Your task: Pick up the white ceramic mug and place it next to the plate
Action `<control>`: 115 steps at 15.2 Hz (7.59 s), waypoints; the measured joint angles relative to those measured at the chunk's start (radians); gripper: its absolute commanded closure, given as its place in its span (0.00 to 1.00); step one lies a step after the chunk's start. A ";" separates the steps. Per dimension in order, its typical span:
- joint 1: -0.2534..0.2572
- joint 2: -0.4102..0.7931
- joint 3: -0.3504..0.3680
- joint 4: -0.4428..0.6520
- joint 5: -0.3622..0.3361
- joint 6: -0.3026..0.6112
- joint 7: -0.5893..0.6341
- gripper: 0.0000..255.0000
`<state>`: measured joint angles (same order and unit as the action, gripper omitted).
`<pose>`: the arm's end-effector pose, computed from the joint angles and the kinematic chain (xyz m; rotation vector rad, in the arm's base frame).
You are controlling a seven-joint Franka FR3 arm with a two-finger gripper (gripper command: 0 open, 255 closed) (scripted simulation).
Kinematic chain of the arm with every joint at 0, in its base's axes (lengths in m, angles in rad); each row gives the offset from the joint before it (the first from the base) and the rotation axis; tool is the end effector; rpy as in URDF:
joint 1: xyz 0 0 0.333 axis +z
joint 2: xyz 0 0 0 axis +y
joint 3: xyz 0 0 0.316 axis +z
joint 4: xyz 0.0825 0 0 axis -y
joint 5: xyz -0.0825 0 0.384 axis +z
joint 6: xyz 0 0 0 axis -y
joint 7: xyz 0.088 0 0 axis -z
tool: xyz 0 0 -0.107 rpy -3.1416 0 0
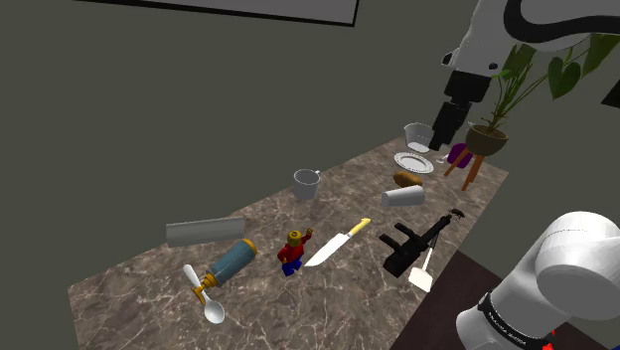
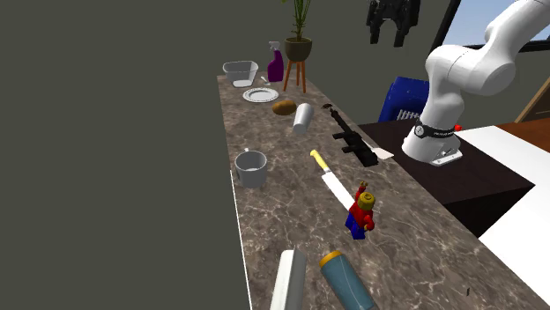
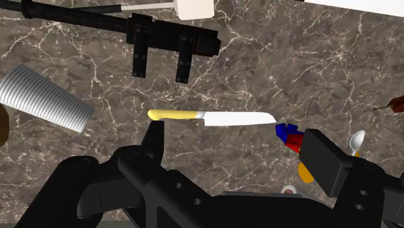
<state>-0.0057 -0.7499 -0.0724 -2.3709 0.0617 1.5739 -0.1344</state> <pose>0.3150 -0.0238 0.5724 -3.0238 -0.1137 0.0568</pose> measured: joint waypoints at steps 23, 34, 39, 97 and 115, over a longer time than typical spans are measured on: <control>0.041 0.700 0.109 0.155 -0.032 0.602 0.115 0.00; 0.072 1.123 0.111 0.486 -0.117 0.718 0.199 0.00; 0.096 1.307 0.100 0.680 -0.147 0.716 0.229 0.00; 0.051 1.151 0.090 0.704 -0.131 0.542 0.157 1.00; -0.184 0.899 -0.032 0.342 -0.082 0.667 -0.219 1.00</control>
<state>-0.1897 0.1487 -0.1047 -2.0287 -0.0205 2.2408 -0.3529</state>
